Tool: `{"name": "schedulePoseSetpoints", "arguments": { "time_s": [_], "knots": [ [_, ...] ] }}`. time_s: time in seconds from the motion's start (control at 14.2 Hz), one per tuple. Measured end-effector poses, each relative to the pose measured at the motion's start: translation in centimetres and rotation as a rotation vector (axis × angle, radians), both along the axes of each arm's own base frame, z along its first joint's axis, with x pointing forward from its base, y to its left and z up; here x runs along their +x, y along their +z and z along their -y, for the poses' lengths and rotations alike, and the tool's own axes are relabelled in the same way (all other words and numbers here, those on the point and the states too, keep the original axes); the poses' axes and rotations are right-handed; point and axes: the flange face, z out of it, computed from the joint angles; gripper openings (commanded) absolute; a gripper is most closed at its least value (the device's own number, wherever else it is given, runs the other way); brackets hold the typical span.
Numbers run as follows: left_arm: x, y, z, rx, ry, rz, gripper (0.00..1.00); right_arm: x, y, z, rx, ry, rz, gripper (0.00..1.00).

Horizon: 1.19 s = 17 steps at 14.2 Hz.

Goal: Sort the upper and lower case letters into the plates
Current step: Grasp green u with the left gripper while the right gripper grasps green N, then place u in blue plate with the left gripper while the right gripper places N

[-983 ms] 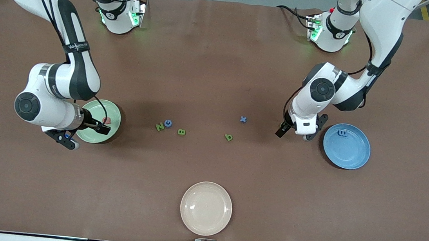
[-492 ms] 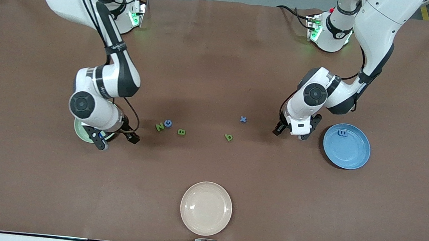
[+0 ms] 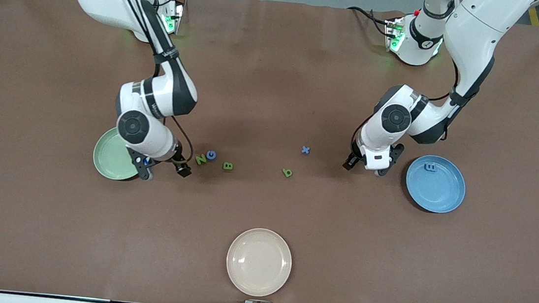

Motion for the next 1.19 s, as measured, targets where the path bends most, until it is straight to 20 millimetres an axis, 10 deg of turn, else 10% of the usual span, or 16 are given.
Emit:
{"name": "schedulePoseSetpoints", "arguments": {
  "time_s": [0.56, 1.19],
  "knots": [
    [0.0, -0.6, -0.2, -0.001, 0.021, 0.018, 0.29, -0.3, -6.2, -0.5, -0.011, -0.002, 0.080, 1.00],
    [1.0, 0.4, -0.8, 0.006, 0.006, 0.052, 0.07, 0.6, -5.2, -0.7, -0.009, -0.004, 0.085, 0.98]
  ]
}}
